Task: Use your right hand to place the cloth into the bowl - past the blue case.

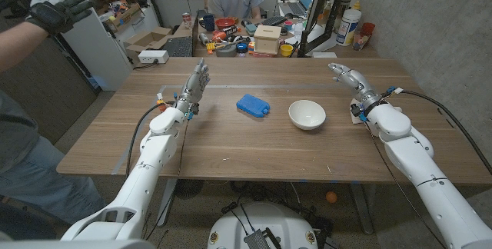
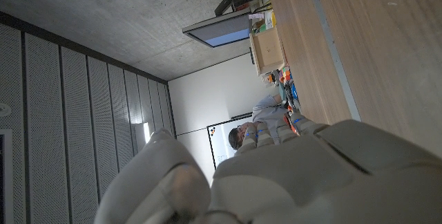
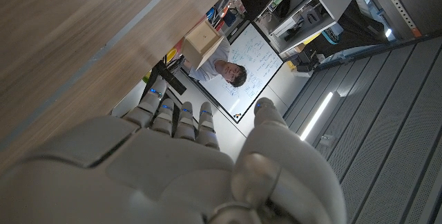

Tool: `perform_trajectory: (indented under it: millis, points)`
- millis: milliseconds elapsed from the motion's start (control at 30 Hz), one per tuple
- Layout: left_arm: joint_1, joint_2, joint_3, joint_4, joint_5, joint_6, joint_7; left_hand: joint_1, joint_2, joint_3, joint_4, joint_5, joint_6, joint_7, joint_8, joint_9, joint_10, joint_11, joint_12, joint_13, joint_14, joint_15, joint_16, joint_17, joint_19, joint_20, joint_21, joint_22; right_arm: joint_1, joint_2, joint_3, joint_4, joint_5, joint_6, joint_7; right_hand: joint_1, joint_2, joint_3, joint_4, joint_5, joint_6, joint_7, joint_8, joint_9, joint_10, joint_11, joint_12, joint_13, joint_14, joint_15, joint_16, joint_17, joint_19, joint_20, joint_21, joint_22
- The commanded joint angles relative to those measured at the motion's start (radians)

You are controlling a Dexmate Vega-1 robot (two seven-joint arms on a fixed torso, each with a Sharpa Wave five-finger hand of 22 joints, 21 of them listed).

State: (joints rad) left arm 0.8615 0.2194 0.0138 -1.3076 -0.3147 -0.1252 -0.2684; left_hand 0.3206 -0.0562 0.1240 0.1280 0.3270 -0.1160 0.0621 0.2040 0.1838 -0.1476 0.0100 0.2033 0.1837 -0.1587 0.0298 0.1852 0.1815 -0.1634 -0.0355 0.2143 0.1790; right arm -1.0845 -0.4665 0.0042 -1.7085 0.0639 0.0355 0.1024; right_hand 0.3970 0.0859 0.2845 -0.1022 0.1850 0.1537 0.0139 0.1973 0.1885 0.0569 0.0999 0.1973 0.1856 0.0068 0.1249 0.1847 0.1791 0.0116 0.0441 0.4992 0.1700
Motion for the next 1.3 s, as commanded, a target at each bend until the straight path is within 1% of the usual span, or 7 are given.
perform_trajectory:
  millis: [33,400,733,967,1133,1200,1300]
  points:
    - [-0.01,-0.003,0.006,0.011,0.01,0.006,-0.013,0.01,0.005,0.002,-0.004,0.01,-0.001,-0.004,0.0,0.003,-0.005,-0.006,0.003,0.004,-0.007,-0.003,0.004,0.003,-0.017,-0.019,-0.001,0.003,-0.06,-0.051,0.032,-0.082,-0.054,-0.049,-0.03,0.011,-0.002,0.001,-0.01,0.002,0.006,-0.006,0.004,0.005,0.005,0.002,0.009,0.004,-0.008,0.006,0.0,0.003,-0.01,0.005,-0.005,0.003]
    - [-0.012,-0.002,0.005,0.002,0.012,0.016,-0.011,0.011,0.007,0.001,-0.005,0.011,0.001,-0.004,0.0,0.003,-0.006,-0.006,0.002,0.004,-0.007,-0.002,0.003,0.003,-0.018,-0.019,-0.002,0.003,-0.12,-0.1,0.066,-0.146,-0.118,-0.107,-0.056,0.024,-0.002,0.004,-0.02,0.003,0.013,-0.027,0.006,0.006,0.002,-0.006,0.011,0.005,-0.019,0.005,-0.002,0.002,-0.02,0.019,-0.02,0.003]
    - [-0.017,-0.007,0.009,0.009,0.015,0.014,-0.013,0.012,0.009,-0.002,-0.006,0.013,-0.007,-0.003,-0.004,0.004,-0.003,0.008,0.003,0.004,-0.003,0.011,0.004,0.003,-0.02,-0.013,-0.003,0.004,-0.162,-0.151,0.079,-0.205,-0.213,-0.171,-0.084,0.04,-0.005,0.006,-0.032,0.005,0.029,-0.049,0.01,0.006,0.011,-0.014,0.016,0.006,-0.011,0.029,0.003,0.001,-0.009,0.045,-0.029,0.003]
    - [-0.014,-0.008,0.01,0.007,0.021,0.014,-0.006,0.012,0.011,-0.004,-0.006,0.013,-0.011,-0.005,-0.006,0.004,-0.002,0.008,0.003,0.004,0.0,0.015,0.005,0.004,-0.019,-0.006,-0.003,0.004,-0.189,-0.183,0.078,-0.25,-0.286,-0.242,-0.097,0.049,-0.01,0.005,-0.038,0.005,0.044,-0.071,0.013,0.006,-0.001,-0.03,0.013,0.006,-0.024,0.009,-0.001,0.001,-0.023,0.08,-0.048,0.004]
    - [-0.017,-0.009,0.015,0.012,0.023,0.013,-0.009,0.013,0.012,-0.005,-0.006,0.014,-0.014,-0.007,-0.007,0.005,-0.001,0.006,0.003,0.004,0.001,0.015,0.006,0.004,-0.02,0.0,-0.004,0.004,-0.201,-0.206,0.072,-0.275,-0.335,-0.281,-0.101,0.051,-0.012,0.004,-0.038,0.005,0.053,-0.085,0.015,0.006,-0.003,-0.032,0.013,0.006,-0.035,0.003,-0.003,0.002,-0.042,0.087,-0.062,0.005]
    - [-0.019,-0.01,0.017,0.014,0.025,0.012,-0.009,0.013,0.012,-0.005,-0.006,0.014,-0.015,-0.008,-0.007,0.005,-0.001,0.008,0.003,0.004,0.002,0.016,0.006,0.004,-0.02,0.0,-0.004,0.004,-0.206,-0.216,0.069,-0.283,-0.352,-0.296,-0.099,0.05,-0.014,0.002,-0.038,0.005,0.056,-0.089,0.014,0.006,-0.001,-0.036,0.015,0.006,-0.031,-0.005,0.0,0.002,-0.046,0.102,-0.068,0.005]
    - [-0.02,-0.013,0.017,0.017,0.026,0.007,-0.007,0.013,0.013,-0.006,-0.007,0.014,-0.018,-0.008,-0.008,0.005,0.001,0.014,0.003,0.004,0.004,0.017,0.006,0.004,-0.019,0.001,-0.004,0.004,-0.214,-0.234,0.058,-0.298,-0.39,-0.325,-0.098,0.053,-0.016,0.001,-0.039,0.005,0.068,-0.101,0.016,0.006,0.01,-0.04,0.02,0.006,-0.022,-0.007,0.004,0.002,-0.056,0.146,-0.081,0.006]
